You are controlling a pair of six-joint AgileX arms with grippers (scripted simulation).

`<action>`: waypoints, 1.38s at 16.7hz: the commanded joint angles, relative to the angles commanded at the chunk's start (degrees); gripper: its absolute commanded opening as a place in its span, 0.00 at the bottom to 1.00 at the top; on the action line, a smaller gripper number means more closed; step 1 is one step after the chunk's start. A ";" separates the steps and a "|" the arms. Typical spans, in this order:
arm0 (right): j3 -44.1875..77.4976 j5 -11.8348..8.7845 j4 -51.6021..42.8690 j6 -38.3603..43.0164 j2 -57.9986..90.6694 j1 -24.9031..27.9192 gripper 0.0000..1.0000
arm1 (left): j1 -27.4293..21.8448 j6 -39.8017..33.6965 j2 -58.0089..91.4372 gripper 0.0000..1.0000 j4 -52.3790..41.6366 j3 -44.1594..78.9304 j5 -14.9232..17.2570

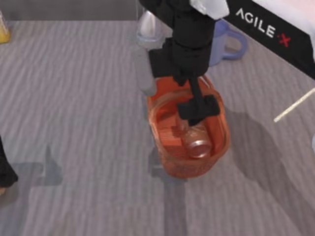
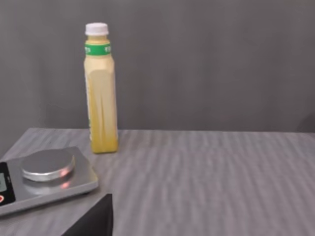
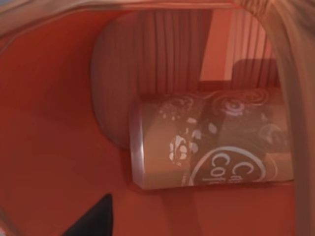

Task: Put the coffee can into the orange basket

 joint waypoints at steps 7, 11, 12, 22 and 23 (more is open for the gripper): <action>-0.09 0.00 0.08 0.00 -0.02 0.00 0.70 | 0.00 0.00 0.00 1.00 0.00 0.00 0.00; -0.09 0.00 0.08 0.00 -0.02 0.00 0.40 | 0.00 0.00 0.00 1.00 0.00 0.00 0.00; -0.09 0.00 0.08 0.00 -0.02 0.00 0.32 | 0.00 0.00 0.00 1.00 0.00 0.00 0.00; -0.09 0.00 0.08 0.00 -0.02 0.00 0.00 | 0.00 0.00 0.00 1.00 0.00 0.00 0.00; -0.09 0.00 0.08 0.00 -0.02 0.00 0.00 | 0.00 0.00 0.00 1.00 0.00 0.00 0.00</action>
